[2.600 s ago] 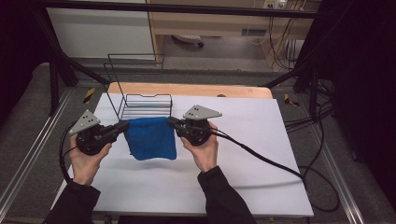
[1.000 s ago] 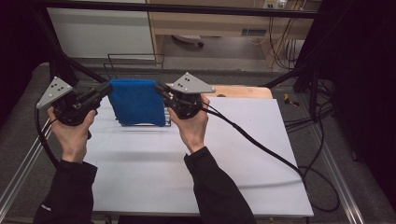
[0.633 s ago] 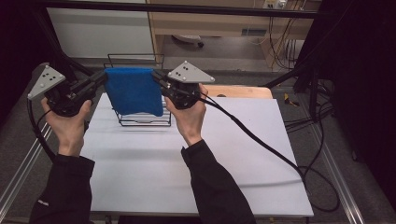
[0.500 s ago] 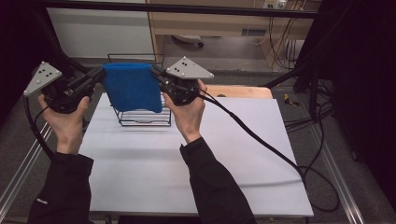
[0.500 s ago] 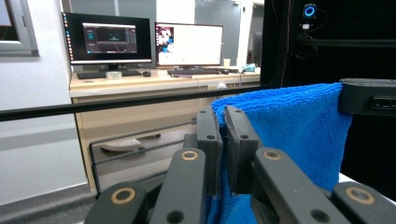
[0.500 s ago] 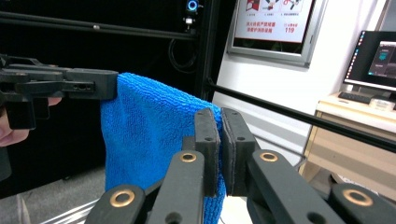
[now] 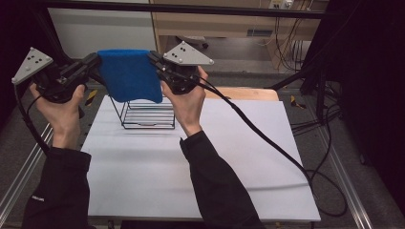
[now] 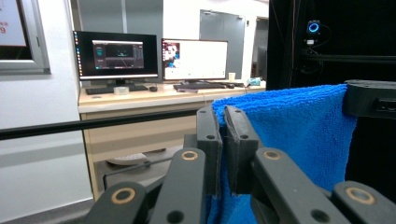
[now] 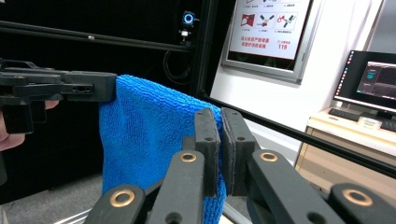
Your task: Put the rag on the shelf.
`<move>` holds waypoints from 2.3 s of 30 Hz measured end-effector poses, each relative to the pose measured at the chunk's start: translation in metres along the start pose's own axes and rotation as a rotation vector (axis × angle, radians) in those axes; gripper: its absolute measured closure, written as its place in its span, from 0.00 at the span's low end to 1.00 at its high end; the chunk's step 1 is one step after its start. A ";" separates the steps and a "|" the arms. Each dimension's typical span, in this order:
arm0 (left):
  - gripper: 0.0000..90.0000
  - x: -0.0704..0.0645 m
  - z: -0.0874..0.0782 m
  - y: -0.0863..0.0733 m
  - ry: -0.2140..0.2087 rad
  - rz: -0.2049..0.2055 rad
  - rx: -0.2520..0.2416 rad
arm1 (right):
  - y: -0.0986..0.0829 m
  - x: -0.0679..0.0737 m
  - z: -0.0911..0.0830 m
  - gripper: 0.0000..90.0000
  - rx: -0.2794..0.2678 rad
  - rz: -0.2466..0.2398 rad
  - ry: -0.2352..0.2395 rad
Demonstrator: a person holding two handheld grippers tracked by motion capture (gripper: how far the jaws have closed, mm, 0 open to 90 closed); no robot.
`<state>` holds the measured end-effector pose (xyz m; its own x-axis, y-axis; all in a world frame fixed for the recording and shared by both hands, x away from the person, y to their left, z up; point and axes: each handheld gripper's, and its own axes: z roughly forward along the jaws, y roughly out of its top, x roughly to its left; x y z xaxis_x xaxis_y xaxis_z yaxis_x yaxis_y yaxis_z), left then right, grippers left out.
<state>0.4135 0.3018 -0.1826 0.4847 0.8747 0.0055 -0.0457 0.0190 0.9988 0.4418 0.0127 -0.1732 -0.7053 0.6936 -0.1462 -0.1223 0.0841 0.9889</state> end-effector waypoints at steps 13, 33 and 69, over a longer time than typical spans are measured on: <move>0.95 0.010 0.018 0.012 0.015 0.004 -0.016 | 0.011 -0.011 0.015 0.96 -0.006 0.000 -0.019; 0.95 0.033 0.042 0.028 0.051 -0.012 -0.032 | 0.031 -0.025 0.047 0.96 -0.016 -0.028 -0.031; 0.95 0.055 0.066 -0.015 0.037 0.014 0.058 | -0.006 -0.045 0.080 0.96 0.114 -0.024 -0.022</move>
<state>0.4990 0.3177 -0.1942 0.4514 0.8921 0.0190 -0.0013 -0.0206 0.9998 0.5305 0.0379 -0.1705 -0.6877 0.7056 -0.1710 -0.0580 0.1814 0.9817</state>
